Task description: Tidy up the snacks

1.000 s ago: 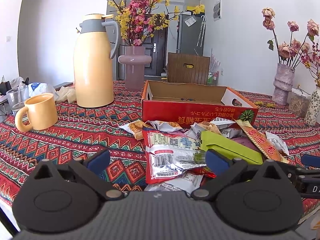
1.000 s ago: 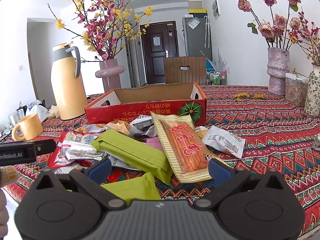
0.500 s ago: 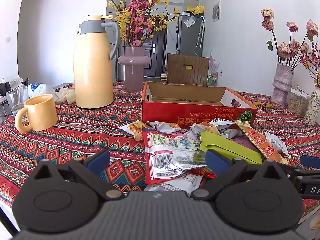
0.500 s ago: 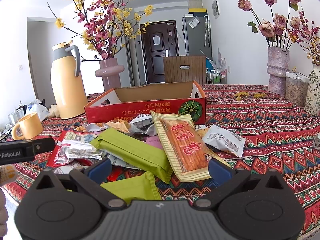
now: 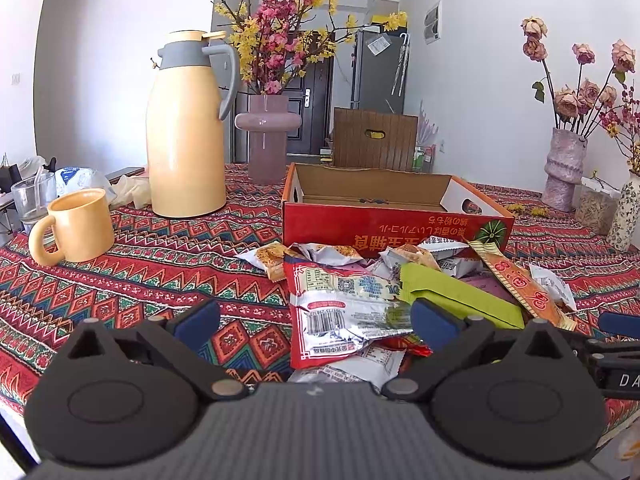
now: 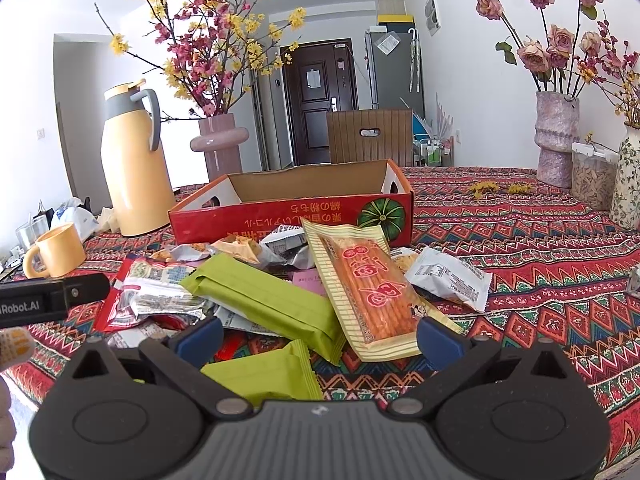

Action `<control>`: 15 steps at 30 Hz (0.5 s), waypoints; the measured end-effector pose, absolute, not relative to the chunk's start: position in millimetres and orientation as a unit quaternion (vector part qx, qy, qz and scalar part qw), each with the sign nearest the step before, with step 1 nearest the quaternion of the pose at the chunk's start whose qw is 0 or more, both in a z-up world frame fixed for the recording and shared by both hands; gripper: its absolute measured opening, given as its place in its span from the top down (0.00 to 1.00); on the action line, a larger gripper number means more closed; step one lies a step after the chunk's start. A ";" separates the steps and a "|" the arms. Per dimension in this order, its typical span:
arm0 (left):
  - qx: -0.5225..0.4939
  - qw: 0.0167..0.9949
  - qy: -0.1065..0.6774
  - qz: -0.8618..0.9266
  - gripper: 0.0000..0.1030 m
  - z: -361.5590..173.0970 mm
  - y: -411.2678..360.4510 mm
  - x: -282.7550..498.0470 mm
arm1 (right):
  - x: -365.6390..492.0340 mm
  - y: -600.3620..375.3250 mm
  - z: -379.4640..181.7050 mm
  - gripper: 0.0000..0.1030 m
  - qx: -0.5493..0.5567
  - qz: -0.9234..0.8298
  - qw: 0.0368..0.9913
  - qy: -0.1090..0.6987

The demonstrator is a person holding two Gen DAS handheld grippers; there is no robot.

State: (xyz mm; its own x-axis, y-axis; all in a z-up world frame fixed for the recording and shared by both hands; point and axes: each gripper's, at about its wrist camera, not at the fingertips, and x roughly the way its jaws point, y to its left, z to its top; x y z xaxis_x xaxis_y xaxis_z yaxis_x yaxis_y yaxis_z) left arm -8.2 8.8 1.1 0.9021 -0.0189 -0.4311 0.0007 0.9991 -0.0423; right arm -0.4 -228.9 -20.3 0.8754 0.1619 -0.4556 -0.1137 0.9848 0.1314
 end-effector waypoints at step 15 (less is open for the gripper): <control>-0.020 0.975 0.220 -0.005 0.00 1.2 8.3 -8.5 | -4.5 -226.8 -23.1 0.00 0.050 0.071 0.967 0.240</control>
